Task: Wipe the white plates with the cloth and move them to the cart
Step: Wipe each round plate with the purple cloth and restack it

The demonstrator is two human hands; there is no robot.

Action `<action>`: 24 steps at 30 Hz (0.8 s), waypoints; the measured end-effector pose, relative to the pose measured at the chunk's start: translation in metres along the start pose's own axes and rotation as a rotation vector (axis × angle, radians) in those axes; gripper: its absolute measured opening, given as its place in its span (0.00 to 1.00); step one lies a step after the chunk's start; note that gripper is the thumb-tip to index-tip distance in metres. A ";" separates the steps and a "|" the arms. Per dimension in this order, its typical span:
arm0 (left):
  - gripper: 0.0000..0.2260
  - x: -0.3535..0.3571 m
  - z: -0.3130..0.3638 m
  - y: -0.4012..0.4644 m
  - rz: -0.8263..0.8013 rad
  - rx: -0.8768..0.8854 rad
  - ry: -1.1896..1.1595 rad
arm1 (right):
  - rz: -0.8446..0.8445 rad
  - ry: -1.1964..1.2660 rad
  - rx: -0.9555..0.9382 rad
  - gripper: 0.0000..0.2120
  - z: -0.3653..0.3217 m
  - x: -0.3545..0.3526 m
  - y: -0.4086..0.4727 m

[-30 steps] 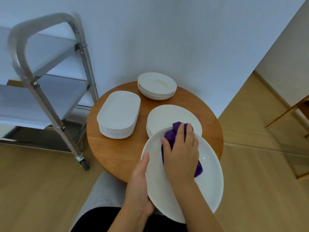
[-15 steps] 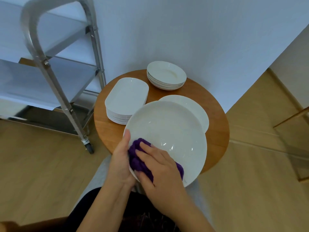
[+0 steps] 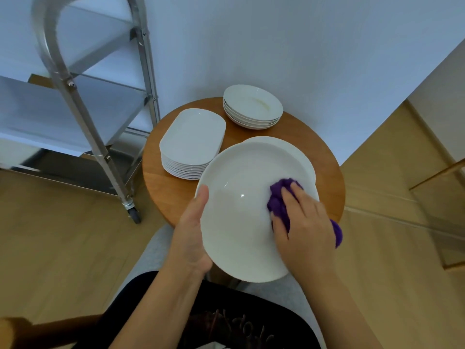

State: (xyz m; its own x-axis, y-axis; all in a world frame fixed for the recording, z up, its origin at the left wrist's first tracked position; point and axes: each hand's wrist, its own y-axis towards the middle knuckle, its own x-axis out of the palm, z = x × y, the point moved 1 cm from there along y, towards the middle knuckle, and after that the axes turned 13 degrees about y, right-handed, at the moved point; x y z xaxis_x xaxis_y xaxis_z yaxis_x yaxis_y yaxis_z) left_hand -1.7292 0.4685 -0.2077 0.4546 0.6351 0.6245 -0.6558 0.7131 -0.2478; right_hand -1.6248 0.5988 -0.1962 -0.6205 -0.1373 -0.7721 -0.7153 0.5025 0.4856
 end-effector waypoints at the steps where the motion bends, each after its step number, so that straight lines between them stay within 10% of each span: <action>1: 0.16 0.001 0.000 0.000 -0.003 0.001 0.020 | 0.023 0.010 0.039 0.21 -0.003 0.003 0.007; 13: 0.20 -0.012 0.010 0.002 0.060 -0.094 -0.096 | -0.240 0.436 -0.205 0.19 -0.063 0.041 -0.023; 17: 0.24 -0.006 0.011 0.000 0.123 -0.192 -0.114 | -0.422 0.376 -0.270 0.33 -0.050 0.024 -0.029; 24: 0.27 0.025 0.020 0.000 0.135 -0.057 0.054 | -0.097 0.256 -0.317 0.27 -0.049 0.001 -0.020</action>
State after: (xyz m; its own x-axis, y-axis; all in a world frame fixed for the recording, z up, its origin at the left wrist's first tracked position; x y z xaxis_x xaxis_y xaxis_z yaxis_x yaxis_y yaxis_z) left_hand -1.7296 0.4782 -0.1771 0.3977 0.7401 0.5423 -0.6783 0.6352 -0.3694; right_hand -1.6269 0.5465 -0.1870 -0.5766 -0.3988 -0.7131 -0.8131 0.1949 0.5486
